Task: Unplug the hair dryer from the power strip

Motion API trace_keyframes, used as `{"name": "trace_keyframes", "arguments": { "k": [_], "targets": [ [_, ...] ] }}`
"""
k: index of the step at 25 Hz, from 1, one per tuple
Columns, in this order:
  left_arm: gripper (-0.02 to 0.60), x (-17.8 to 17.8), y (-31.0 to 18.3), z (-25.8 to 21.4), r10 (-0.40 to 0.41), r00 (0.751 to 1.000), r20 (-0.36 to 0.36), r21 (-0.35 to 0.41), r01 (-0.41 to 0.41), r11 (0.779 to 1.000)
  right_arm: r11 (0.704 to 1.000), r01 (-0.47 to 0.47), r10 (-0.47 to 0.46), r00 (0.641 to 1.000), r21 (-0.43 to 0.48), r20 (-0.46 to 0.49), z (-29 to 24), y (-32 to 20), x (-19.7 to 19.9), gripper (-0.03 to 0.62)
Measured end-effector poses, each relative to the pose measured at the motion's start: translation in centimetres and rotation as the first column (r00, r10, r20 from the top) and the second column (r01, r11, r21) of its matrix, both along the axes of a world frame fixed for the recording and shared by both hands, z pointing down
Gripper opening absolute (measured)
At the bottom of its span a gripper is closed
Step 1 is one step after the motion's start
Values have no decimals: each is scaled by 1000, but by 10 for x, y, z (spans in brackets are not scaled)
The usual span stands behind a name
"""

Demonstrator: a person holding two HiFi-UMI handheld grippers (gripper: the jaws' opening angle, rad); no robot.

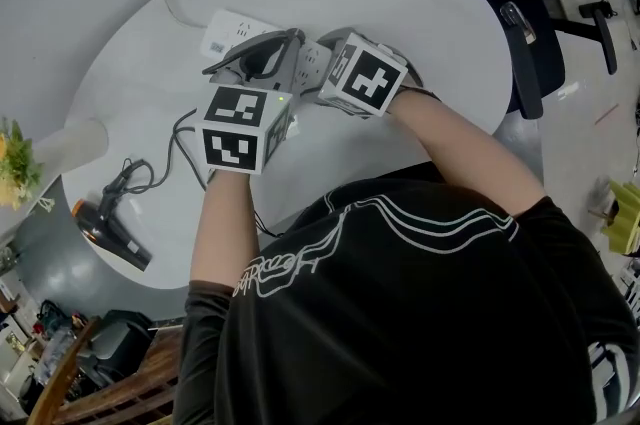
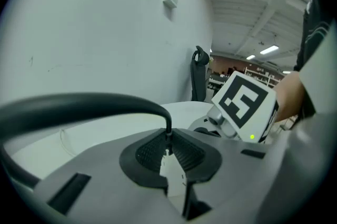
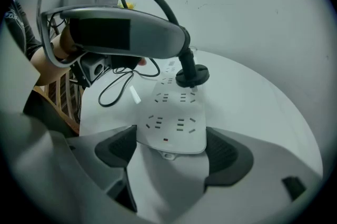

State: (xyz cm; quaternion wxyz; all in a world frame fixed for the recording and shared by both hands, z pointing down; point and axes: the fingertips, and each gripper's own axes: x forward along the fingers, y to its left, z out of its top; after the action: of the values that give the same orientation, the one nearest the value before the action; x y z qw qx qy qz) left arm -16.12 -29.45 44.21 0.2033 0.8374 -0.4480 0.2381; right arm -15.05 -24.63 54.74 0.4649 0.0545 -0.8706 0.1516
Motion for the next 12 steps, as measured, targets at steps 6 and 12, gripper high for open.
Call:
{"name": "trace_keyframes", "arguments": {
  "k": [6, 12],
  "targets": [
    [38, -10, 8, -8, -26, 998, -51, -23, 25, 999, 1000, -3, 3, 1000, 0, -5, 0, 0, 1, 353],
    [40, -25, 27, -29, -98, 971, -218, -54, 88, 995, 1000, -16, 16, 1000, -7, -5, -1, 3, 2, 353]
  ]
}}
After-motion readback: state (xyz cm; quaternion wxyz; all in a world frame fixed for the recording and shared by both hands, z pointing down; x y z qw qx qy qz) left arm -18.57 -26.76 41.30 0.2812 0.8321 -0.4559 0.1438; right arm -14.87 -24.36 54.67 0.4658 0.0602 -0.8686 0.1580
